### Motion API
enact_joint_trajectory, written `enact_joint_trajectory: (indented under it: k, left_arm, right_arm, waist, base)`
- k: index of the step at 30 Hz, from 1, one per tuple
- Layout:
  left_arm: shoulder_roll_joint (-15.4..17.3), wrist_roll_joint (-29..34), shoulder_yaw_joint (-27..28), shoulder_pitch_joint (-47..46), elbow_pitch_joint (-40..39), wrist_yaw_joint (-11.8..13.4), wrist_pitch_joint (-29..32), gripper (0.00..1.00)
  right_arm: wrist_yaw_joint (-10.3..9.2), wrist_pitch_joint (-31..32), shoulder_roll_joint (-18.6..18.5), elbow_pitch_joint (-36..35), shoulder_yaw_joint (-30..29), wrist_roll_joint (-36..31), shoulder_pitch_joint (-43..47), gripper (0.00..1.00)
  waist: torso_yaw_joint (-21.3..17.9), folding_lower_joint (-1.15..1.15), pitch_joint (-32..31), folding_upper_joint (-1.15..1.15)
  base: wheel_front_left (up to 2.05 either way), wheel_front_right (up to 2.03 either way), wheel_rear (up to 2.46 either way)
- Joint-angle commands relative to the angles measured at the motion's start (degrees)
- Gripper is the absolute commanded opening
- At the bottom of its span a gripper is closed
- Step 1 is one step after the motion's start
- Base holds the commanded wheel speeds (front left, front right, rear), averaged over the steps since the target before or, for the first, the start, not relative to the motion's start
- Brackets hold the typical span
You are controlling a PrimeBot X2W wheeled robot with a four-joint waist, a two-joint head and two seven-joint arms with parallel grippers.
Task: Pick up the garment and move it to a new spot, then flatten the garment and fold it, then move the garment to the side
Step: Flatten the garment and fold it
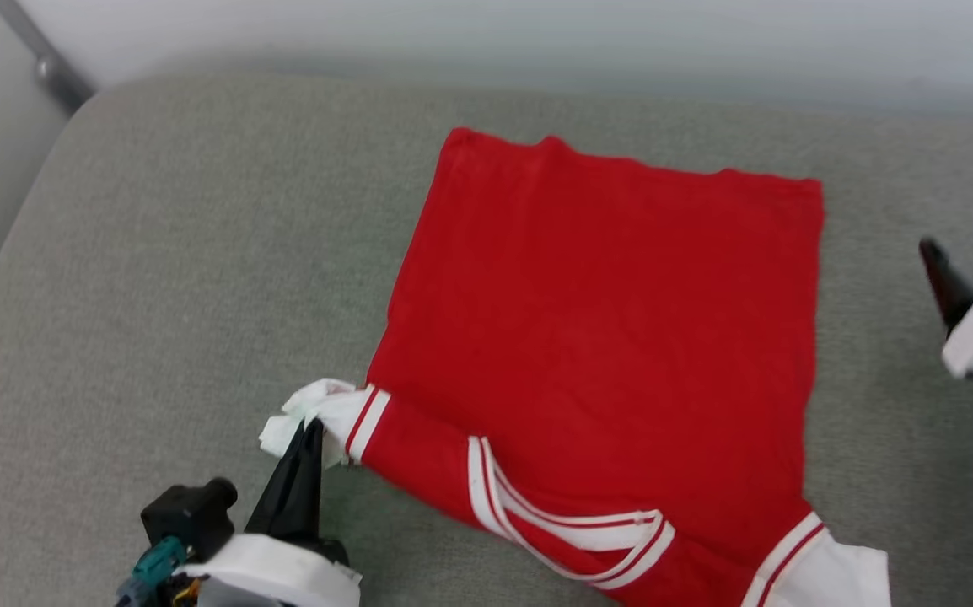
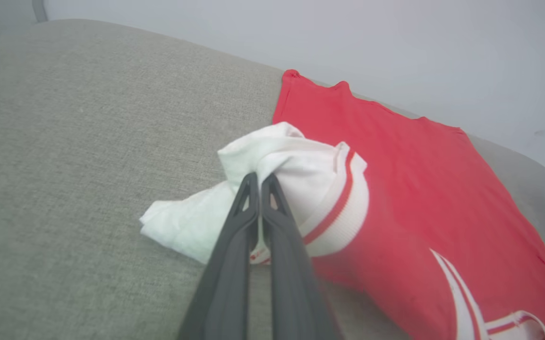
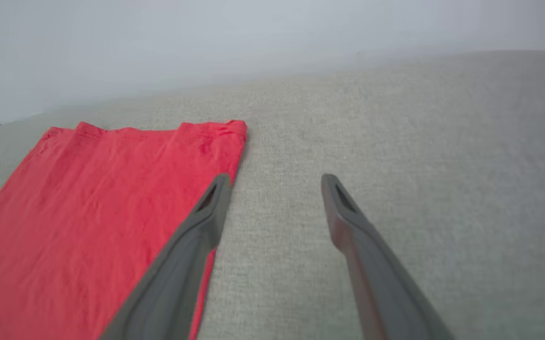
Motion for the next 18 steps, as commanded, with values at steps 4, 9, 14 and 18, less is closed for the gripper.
enact_joint_trajectory:
  k: [4, 9, 14, 18]
  left_arm:
    - [-0.97, 1.03, -1.02, -2.95, -1.64, -0.49, -0.85, 0.0]
    - [-2.06, 1.82, -2.8, -5.85, -2.93, -2.0, -1.57, 0.0]
    - [-3.71, 1.89, -3.76, -8.45, -3.23, -3.5, -2.58, 0.0]
    - [-4.8, 2.02, -3.56, -9.76, -2.48, -4.3, -3.12, 0.0]
  right_arm:
    - [-0.04, 6.03, -1.45, 7.04, -0.94, -2.32, -11.47, 1.0]
    - [-0.04, 16.38, -2.48, 14.25, -4.01, -7.54, -22.89, 1.0]
    - [-0.04, 23.82, -2.51, 17.22, -7.97, -13.33, -29.61, 1.0]
    - [-0.04, 28.32, -1.05, 19.22, -10.65, -16.56, -30.8, 1.0]
  waist:
    - [4.62, -0.01, 6.03, 0.0]
    - [8.33, -0.01, 10.14, 0.0]
    - [11.65, -0.01, 14.42, 0.0]
    - [12.7, -0.01, 16.67, 0.0]
  base:
    - [0.0, 0.0, 0.0]
    - [0.0, 0.0, 0.0]
    - [0.0, 0.0, 0.0]
    - [0.0, 0.0, 0.0]
